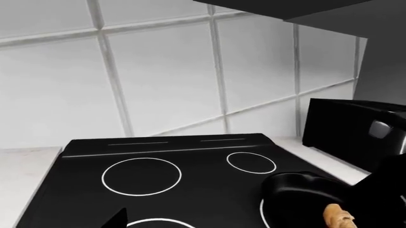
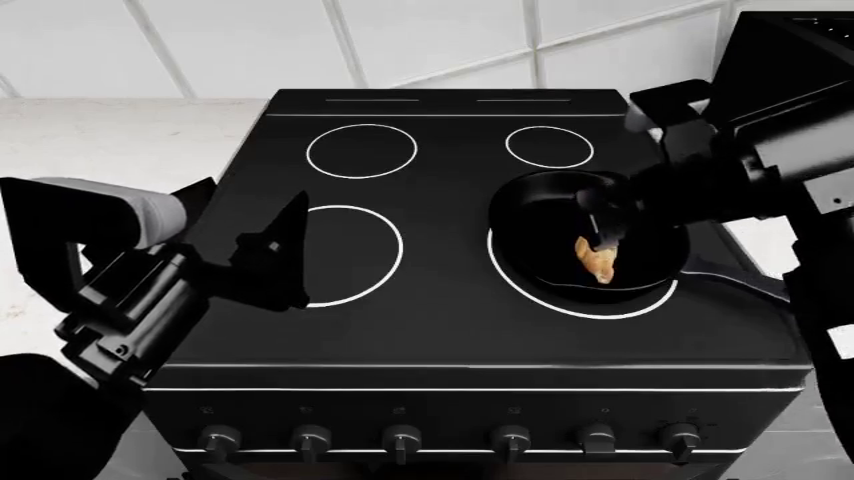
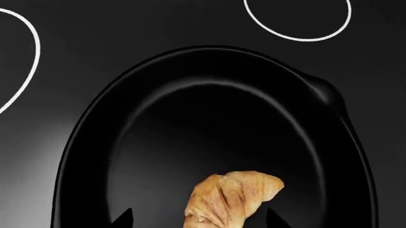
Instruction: Pick the croissant and place it on the pan. Then turn on the stove to warm the croissant.
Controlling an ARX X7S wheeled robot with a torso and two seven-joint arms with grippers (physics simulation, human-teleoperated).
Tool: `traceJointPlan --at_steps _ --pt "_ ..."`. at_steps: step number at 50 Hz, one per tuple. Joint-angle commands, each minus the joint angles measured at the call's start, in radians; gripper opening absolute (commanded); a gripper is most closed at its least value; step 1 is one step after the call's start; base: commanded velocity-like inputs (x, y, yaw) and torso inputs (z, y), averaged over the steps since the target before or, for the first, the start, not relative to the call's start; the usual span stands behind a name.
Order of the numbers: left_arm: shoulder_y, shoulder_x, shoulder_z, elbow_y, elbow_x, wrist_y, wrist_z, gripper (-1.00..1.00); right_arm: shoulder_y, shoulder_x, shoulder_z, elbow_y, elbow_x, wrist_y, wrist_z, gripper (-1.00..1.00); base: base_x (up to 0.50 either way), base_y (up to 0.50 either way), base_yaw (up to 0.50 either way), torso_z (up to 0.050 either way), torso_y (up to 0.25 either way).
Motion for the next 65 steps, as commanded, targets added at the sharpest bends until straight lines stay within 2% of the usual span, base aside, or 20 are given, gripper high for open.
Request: traceJointPlan --at_steps 1,15,22,28,35,41,45,54,59,62,65 --pt "0.007 -0.007 -0.011 0.016 -0.025 0.001 -0.009 1.0 -0.043 0.08 0.083 -0.309 0.067 0.167 0.081 1.0 0.0 0.0 0.0 0.0 0.0" --pt "0.01 -0.012 -0.023 0.036 -0.062 -0.006 -0.047 1.0 -0.184 0.136 0.348 -0.76 0.199 0.351 0.298 1.0 0.0 0.0 0.0 0.0 0.0" --pt "0.01 -0.011 -0.034 0.039 -0.073 0.0 -0.062 1.0 -0.208 0.197 0.393 -0.889 0.545 0.359 0.625 1.0 0.0 0.0 0.0 0.0 0.0" --pt "0.007 -0.003 -0.078 0.038 -0.13 0.023 -0.078 1.0 -0.247 0.211 0.463 -0.99 0.739 0.356 0.855 1.0 0.0 0.0 0.0 0.0 0.0" --pt "0.019 0.003 -0.096 0.043 -0.121 0.038 -0.104 1.0 -0.319 0.21 0.544 -1.096 0.956 0.339 1.102 1.0 0.0 0.0 0.0 0.0 0.0" --pt "0.029 0.003 -0.123 0.067 -0.126 0.06 -0.109 1.0 -0.353 0.205 0.574 -1.18 1.123 0.315 1.318 1.0 0.0 0.0 0.0 0.0 0.0" --pt "0.029 0.007 -0.134 0.062 -0.151 0.062 -0.134 1.0 -0.399 0.212 0.581 -1.261 1.175 0.279 1.387 1.0 0.0 0.0 0.0 0.0 0.0" --pt "0.052 0.0 -0.164 0.074 -0.158 0.079 -0.139 1.0 -0.447 0.217 0.574 -1.383 1.326 0.175 1.648 1.0 0.0 0.0 0.0 0.0 0.0" --pt "0.089 -0.008 -0.17 0.098 -0.133 0.085 -0.123 1.0 -0.505 0.217 0.595 -1.438 1.32 0.128 1.7 1.0 0.0 0.0 0.0 0.0 0.0" --pt "0.106 -0.014 -0.185 0.119 -0.137 0.092 -0.12 1.0 -0.59 0.196 0.675 -1.502 1.245 0.071 1.638 1.0 0.0 0.0 0.0 0.0 0.0" --pt "0.129 -0.01 -0.188 0.132 -0.11 0.101 -0.109 1.0 -0.627 0.192 0.685 -1.543 1.197 0.065 1.625 1.0 0.0 0.0 0.0 0.0 0.0"
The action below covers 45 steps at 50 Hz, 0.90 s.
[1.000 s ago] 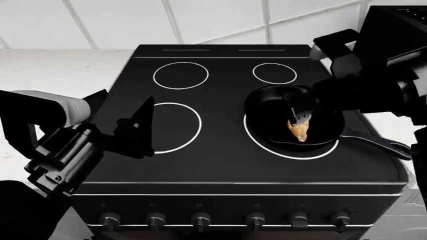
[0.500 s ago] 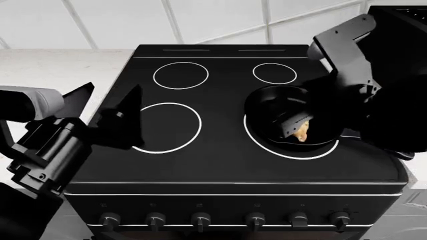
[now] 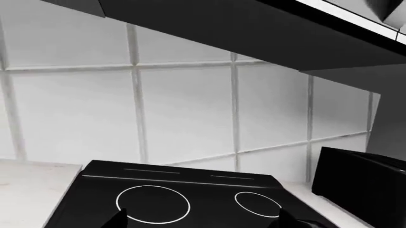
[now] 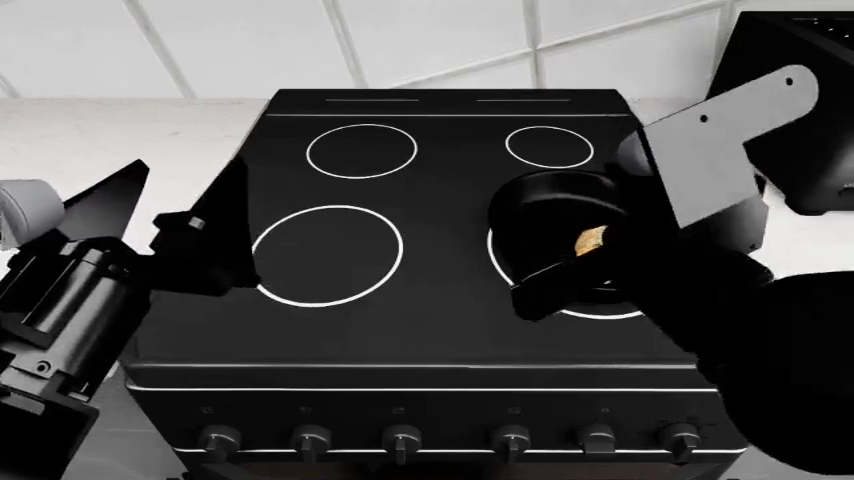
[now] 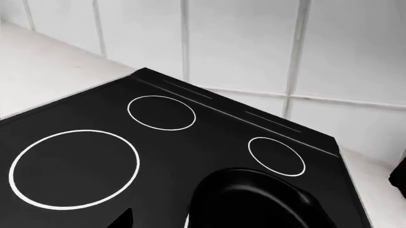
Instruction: Pick the croissant and place it on the pan. Then turn on the stove to warm the croissant.
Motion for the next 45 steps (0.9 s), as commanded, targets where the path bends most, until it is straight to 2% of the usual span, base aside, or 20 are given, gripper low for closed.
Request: traceJointPlan --at_steps 1,5,14,22,45 --pt "0.067 -0.001 -0.025 0.046 0.051 0.027 0.019 1.0 -0.142 -0.013 0.073 -0.165 -0.034 -0.09 0.083 1.0 0.0 0.0 0.0 0.0 0.0" --pt "0.098 0.003 -0.019 0.058 0.103 0.04 0.047 1.0 -0.157 -0.017 0.071 -0.2 -0.028 -0.103 0.117 1.0 0.0 0.0 0.0 0.0 0.0" --pt "0.077 0.007 -0.01 0.002 0.062 0.017 0.001 1.0 -0.178 -0.045 0.054 -0.258 -0.038 -0.122 0.166 1.0 0.0 0.0 0.0 0.0 0.0" --pt "0.073 0.017 -0.004 0.001 0.118 0.039 0.005 1.0 -0.177 -0.049 0.033 -0.282 -0.053 -0.114 0.178 1.0 0.0 0.0 0.0 0.0 0.0" --pt "0.104 0.02 -0.017 0.029 0.14 0.08 0.031 1.0 -0.174 -0.031 0.038 -0.321 -0.034 -0.147 0.215 1.0 0.0 0.0 0.0 -0.049 -0.001"
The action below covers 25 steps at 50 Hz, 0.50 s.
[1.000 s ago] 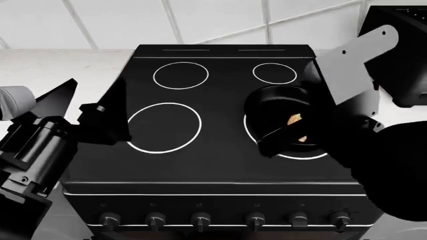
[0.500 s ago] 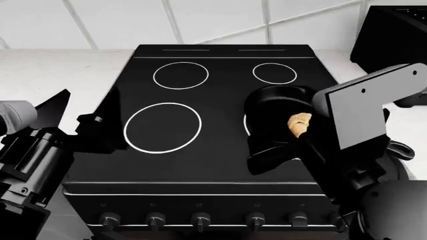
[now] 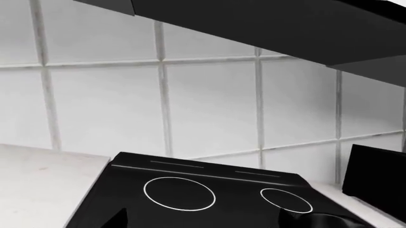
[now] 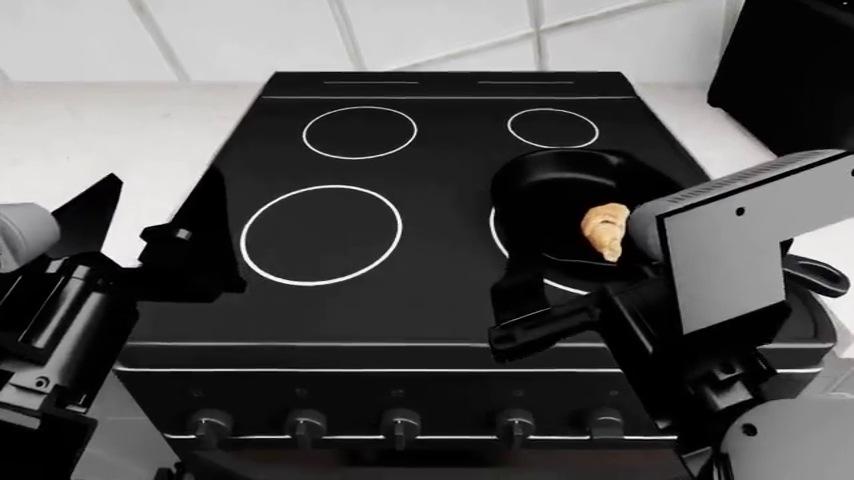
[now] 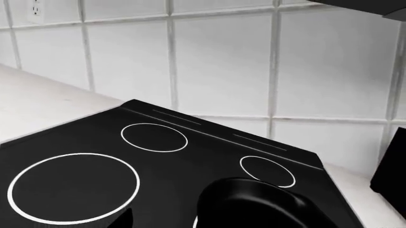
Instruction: Pick the croissant and place it on the pan. Then turn on the stove to warm the croissant.
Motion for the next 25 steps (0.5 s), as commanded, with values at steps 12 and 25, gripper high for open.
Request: traceJointPlan --at_steps 12,25 --pt "0.062 -0.007 -0.054 0.046 -0.004 0.053 0.035 1.0 0.044 -0.002 -0.065 -0.068 0.151 -0.074 0.229 1.0 0.0 0.0 0.0 -0.05 0.0" --pt "0.146 -0.02 -0.108 0.087 -0.012 0.091 0.091 1.0 0.074 0.009 -0.14 -0.138 0.254 -0.161 0.427 1.0 0.0 0.0 0.0 -0.05 0.0"
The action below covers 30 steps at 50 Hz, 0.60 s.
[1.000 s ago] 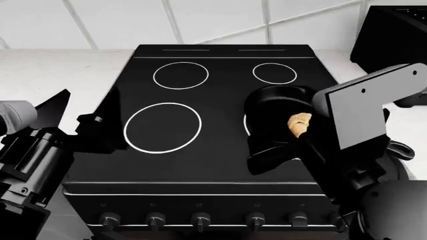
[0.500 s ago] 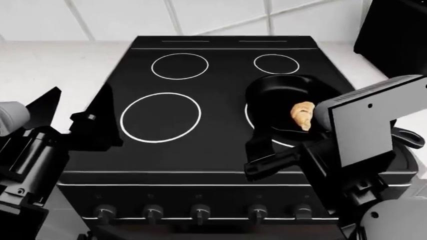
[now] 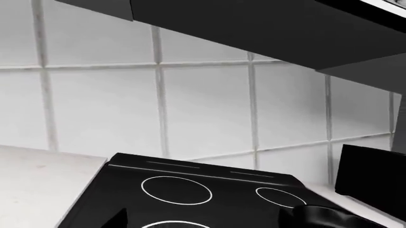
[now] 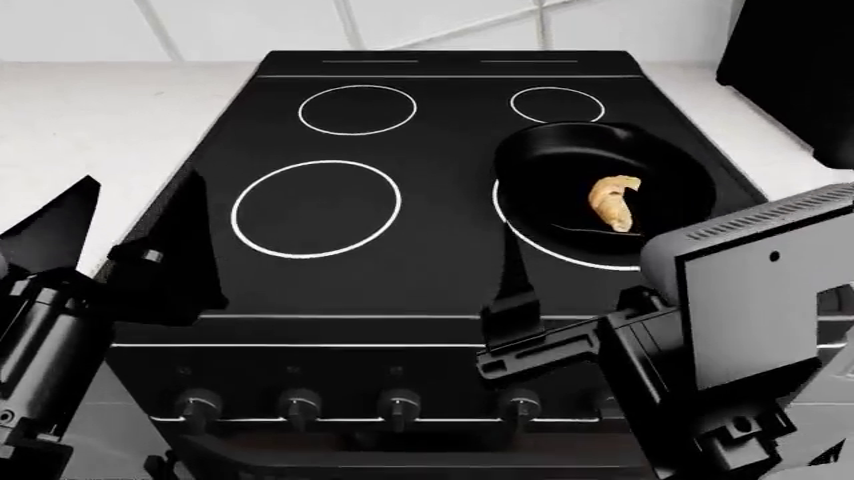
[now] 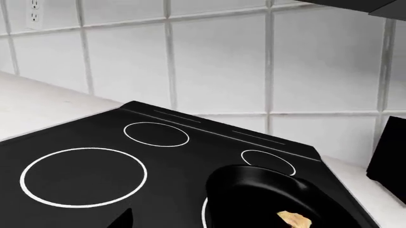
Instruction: Pick the croissant and place it on the pan. Then turn on the stove to warm the croissant.
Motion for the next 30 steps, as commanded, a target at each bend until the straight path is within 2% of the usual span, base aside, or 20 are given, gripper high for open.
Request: traceJointPlan --at_steps 1,6,14,22,30 --pt "0.058 -0.011 -0.036 0.029 -0.004 0.026 0.039 1.0 0.031 0.019 -0.074 -0.055 0.082 -0.09 0.16 1.0 0.0 0.0 0.0 -0.05 0.0" --pt "0.068 -0.01 -0.03 0.024 0.002 0.028 0.054 1.0 0.057 0.107 -0.192 -0.089 0.027 -0.242 0.163 1.0 0.0 0.0 0.0 -0.05 0.0" --pt "0.082 0.004 -0.04 0.023 0.012 0.055 0.079 1.0 -0.009 0.087 -0.11 -0.09 0.025 -0.204 0.163 1.0 0.0 0.0 0.0 -0.05 0.0" --pt "0.095 -0.006 -0.042 0.026 0.017 0.056 0.086 1.0 -0.039 0.075 -0.094 -0.09 0.038 -0.22 0.164 1.0 0.0 0.0 0.0 -0.05 0.0" --pt "0.097 -0.007 -0.044 0.038 0.028 0.065 0.093 1.0 -0.12 -0.005 0.076 -0.09 0.085 -0.102 0.164 1.0 0.0 0.0 0.0 -0.05 0.0"
